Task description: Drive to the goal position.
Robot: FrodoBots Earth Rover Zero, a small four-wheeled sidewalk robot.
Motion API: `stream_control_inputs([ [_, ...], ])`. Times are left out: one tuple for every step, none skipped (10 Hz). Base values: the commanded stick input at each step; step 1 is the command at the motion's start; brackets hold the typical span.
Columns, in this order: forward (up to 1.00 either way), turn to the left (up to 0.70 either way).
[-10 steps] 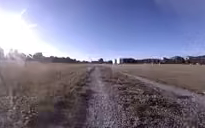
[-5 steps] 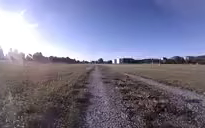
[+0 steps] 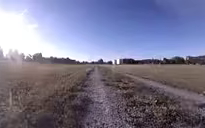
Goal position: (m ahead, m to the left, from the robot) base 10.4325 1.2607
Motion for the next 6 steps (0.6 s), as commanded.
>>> stream_control_inputs([
  [0.50,0.00],
  [0.50,0.00],
  [0.50,0.00],
  [0.50,0.00],
  [0.50,0.00],
  [0.50,0.00],
])
